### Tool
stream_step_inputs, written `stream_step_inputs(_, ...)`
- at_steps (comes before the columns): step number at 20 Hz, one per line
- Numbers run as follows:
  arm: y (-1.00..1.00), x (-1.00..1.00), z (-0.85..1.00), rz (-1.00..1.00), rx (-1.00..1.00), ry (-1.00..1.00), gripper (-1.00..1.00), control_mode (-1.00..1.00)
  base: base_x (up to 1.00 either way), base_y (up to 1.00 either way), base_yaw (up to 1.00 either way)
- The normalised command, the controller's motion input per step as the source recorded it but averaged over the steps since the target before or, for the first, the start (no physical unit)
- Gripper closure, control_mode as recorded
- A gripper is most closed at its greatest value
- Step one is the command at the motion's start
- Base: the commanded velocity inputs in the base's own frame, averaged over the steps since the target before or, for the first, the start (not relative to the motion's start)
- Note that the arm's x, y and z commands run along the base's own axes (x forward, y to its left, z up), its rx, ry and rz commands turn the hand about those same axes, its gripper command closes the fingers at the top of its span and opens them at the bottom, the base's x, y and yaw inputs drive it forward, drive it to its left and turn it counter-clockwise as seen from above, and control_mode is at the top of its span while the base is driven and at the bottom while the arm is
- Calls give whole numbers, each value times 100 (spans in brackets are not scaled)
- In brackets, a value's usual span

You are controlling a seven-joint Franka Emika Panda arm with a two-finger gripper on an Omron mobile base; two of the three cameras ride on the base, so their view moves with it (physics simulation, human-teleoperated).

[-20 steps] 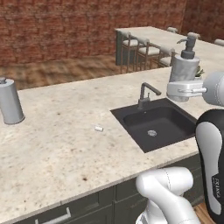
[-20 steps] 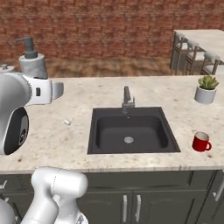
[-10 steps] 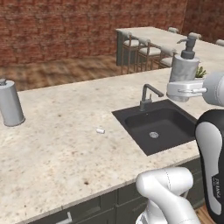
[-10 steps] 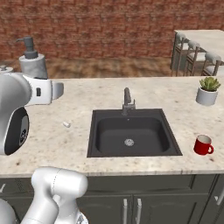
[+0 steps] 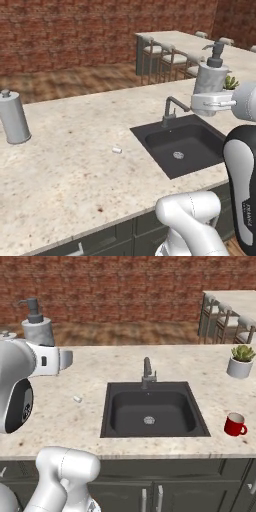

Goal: Open the cabinet. Pick the soap dispenser and place it next to the sink. Then close the cabinet.

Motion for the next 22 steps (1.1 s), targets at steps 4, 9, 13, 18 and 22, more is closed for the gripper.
stream_step_inputs(4, 0, 0, 0, 0, 0, 0, 100, 100, 21, 13, 14)
stream_step_inputs(9, 0, 0, 0, 0, 0, 0, 100, 100, 2, 6, 6)
stream_step_inputs(13, 0, 0, 0, 0, 0, 0, 100, 100, 0, 0, 0)
stream_step_inputs(18, 6, 4, -5, 0, 0, 2, 100, -100, 0, 0, 0)
stream_step_inputs(22, 24, 57, -6, 5, 0, 43, 100, -100, 0, 0, 0)
